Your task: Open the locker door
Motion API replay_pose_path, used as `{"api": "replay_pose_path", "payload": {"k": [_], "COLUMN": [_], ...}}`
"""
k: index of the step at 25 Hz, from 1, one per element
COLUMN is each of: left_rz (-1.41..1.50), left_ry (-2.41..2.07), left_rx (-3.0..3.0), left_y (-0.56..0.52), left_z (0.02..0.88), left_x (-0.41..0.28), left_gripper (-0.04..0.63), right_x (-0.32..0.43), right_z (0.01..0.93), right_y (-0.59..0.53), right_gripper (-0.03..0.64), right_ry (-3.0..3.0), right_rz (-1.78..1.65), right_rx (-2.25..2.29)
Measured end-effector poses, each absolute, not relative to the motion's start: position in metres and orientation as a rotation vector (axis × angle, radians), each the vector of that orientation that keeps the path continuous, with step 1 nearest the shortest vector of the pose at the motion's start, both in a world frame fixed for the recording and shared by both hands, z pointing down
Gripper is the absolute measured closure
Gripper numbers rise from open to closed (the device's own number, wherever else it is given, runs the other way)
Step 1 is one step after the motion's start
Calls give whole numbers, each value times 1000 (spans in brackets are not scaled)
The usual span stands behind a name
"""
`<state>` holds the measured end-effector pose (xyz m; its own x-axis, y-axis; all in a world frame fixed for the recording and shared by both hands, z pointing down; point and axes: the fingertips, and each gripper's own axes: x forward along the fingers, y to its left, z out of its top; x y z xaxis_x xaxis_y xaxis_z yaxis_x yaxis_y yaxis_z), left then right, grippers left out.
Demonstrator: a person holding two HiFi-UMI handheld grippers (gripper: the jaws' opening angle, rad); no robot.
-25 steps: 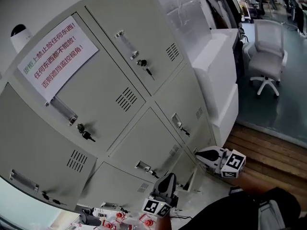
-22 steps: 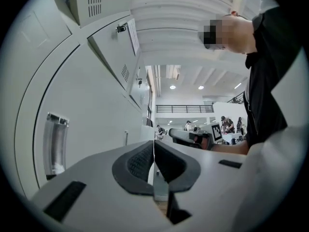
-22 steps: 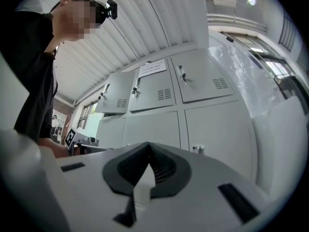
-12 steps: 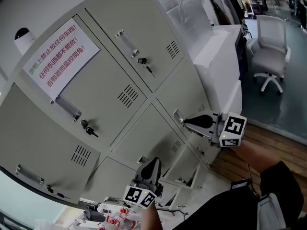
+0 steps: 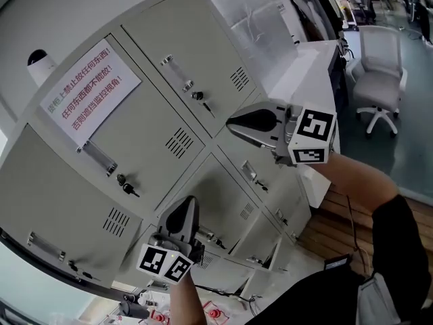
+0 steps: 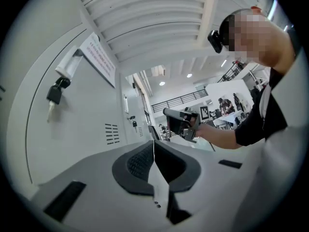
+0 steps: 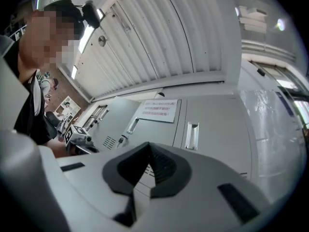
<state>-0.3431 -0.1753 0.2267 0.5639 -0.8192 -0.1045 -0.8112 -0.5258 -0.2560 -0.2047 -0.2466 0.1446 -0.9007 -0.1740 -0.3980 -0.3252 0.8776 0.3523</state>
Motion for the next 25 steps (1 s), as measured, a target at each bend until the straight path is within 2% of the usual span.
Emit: {"api": "replay_pose_path", "payload": {"k": [9, 10, 12, 20, 25], "left_rz": [-113, -118, -121, -128, -139], "left_ry": [1237, 1225, 1203, 1191, 1209], "left_rx": [-2506, -2502, -2502, -2516, -2534], "left_y": [-187, -187, -188, -193, -195], "left_z": [176, 172, 164, 157, 163], "left_x": [-312, -309, -304, -301, -309], "left_gripper": [577, 578, 577, 577, 577], "right_x": [-218, -221, -225, -265, -276], "right_z": [79, 72, 56, 32, 34], "right_y": [-296, -302, -313, -345, -359], "right_gripper": [603, 594, 535, 475, 439], "right_ry": [2709, 2710, 2704, 2822, 2856], "right_rz": [656, 663, 679, 620, 468], "right_rx": [-487, -497, -522, -513, -456]}}
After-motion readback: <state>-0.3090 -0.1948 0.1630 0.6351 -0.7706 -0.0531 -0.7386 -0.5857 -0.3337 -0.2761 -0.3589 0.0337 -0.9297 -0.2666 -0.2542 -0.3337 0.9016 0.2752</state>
